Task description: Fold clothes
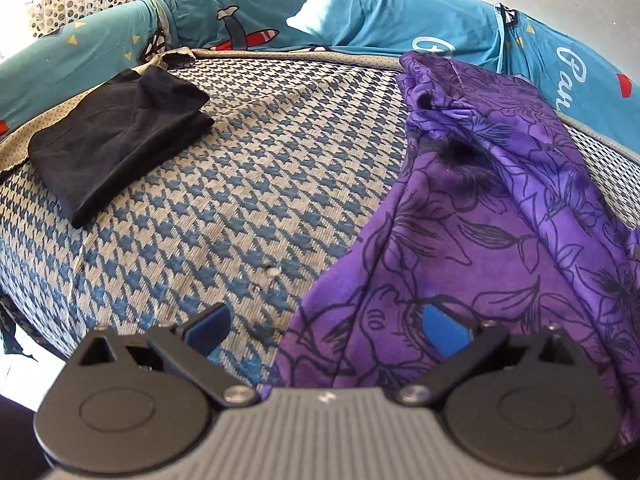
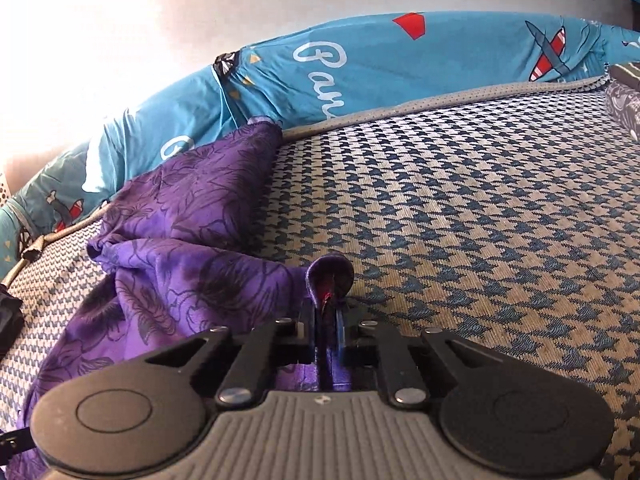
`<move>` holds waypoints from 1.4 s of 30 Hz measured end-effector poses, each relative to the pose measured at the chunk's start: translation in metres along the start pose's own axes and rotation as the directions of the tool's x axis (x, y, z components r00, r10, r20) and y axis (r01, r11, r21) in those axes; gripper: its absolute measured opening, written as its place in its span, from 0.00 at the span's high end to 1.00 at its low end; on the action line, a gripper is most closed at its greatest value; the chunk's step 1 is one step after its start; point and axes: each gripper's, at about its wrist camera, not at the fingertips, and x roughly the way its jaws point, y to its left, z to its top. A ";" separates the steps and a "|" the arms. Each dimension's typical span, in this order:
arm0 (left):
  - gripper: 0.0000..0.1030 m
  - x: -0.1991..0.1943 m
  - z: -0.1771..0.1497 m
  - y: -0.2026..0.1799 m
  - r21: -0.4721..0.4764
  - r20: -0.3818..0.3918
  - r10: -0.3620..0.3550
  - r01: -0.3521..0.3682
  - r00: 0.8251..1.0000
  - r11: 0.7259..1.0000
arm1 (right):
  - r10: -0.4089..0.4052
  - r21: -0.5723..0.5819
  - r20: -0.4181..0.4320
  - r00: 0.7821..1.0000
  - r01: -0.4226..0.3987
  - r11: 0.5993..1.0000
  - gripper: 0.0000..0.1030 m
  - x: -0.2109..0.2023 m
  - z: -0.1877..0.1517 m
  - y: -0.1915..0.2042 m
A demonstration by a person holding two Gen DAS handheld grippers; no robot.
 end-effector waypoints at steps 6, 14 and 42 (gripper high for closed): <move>0.01 0.002 0.001 0.002 -0.019 -0.005 0.011 -0.011 1.000 1.000 | 0.203 0.003 0.067 0.977 -0.204 0.979 0.90 -0.037 0.007 0.019; 0.01 -0.003 0.004 0.006 -0.037 0.013 0.009 -0.008 1.000 0.999 | 0.431 -0.093 0.045 0.901 -0.426 0.900 0.90 -0.077 -0.008 0.075; 0.00 -0.041 0.023 0.075 -0.284 0.132 0.081 -0.041 0.988 0.958 | 0.598 -0.305 -0.220 0.771 -0.637 0.708 0.90 -0.071 -0.078 0.183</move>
